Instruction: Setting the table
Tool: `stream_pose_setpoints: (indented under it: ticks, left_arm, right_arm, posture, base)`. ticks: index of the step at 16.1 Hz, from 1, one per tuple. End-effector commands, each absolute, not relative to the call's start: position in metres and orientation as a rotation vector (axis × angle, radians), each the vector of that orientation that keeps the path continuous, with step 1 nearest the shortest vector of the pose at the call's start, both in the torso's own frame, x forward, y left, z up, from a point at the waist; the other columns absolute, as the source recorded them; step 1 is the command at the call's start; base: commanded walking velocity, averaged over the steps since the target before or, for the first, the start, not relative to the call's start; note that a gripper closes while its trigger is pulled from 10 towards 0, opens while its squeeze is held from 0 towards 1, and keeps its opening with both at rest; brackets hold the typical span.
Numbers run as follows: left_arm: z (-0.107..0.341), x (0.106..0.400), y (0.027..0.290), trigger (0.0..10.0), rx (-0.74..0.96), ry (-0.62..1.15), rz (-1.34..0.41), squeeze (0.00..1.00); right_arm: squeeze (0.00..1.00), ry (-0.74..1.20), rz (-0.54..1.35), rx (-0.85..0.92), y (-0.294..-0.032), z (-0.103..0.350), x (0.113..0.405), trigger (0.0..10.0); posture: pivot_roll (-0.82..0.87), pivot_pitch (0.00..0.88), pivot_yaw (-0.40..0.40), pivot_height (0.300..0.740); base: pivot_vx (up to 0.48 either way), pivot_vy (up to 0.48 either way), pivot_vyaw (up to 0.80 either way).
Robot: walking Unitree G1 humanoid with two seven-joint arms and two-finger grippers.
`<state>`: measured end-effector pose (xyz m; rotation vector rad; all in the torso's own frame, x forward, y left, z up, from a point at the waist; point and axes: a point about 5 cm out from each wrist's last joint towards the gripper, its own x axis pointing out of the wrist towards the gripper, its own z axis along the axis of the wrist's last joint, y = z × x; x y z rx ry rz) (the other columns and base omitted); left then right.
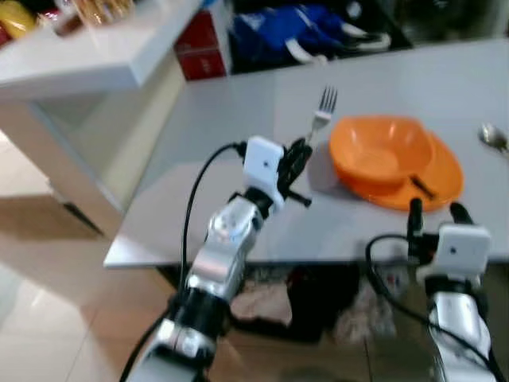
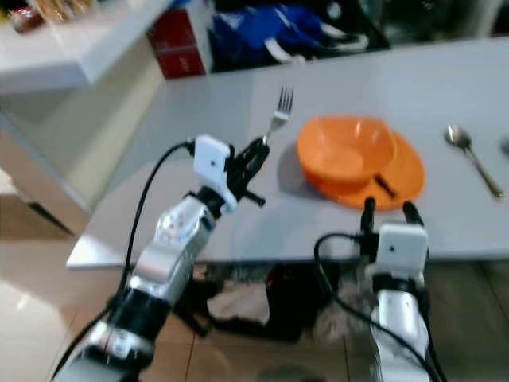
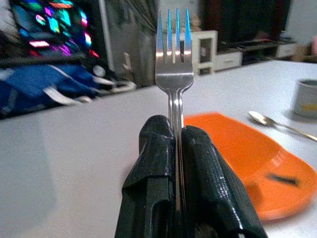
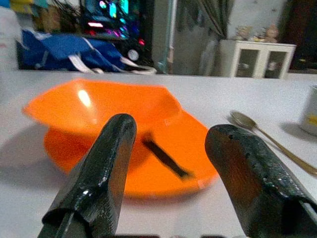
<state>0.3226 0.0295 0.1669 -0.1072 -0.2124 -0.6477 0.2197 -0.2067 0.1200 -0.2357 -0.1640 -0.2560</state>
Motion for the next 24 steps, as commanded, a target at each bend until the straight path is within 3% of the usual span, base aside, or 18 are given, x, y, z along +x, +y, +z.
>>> stream_pose_setpoints:
  ticks: [1, 7, 18, 24]
  left_arm:
    - [0.166, 0.326, 0.044, 0.0, -0.094, -0.213, -0.608, 0.0]
    - [0.172, 0.324, 0.041, 0.0, -0.107, -0.239, -0.625, 0.0]
    - [0.186, 0.304, 0.03, 0.0, -0.116, -0.34, -0.763, 0.0]
    - [0.193, 0.319, 0.03, 0.0, -0.14, -0.296, -0.704, 0.0]
  right_arm:
    - [0.0, -0.175, -0.233, -0.207, -0.198, 0.121, 0.22, 10.0]
    - [0.0, -0.17, -0.238, -0.207, -0.197, 0.119, 0.219, 10.0]
    - [0.0, -0.182, -0.236, -0.212, -0.199, 0.121, 0.221, 10.0]
    - [0.0, -0.188, -0.223, -0.223, -0.202, 0.124, 0.222, 10.0]
  posture:
    - [-0.15, 0.0, 0.19, 0.74]
    - [-0.15, 0.0, 0.197, 0.74]
    - [-0.15, 0.0, 0.191, 0.74]
    - [-0.15, 0.0, 0.17, 0.74]
  base:
    - [0.255, -0.405, 0.0]
    - [0.251, -0.406, 0.0]
    - [0.022, -0.454, 0.0]
    - [0.0, 0.0, 0.0]
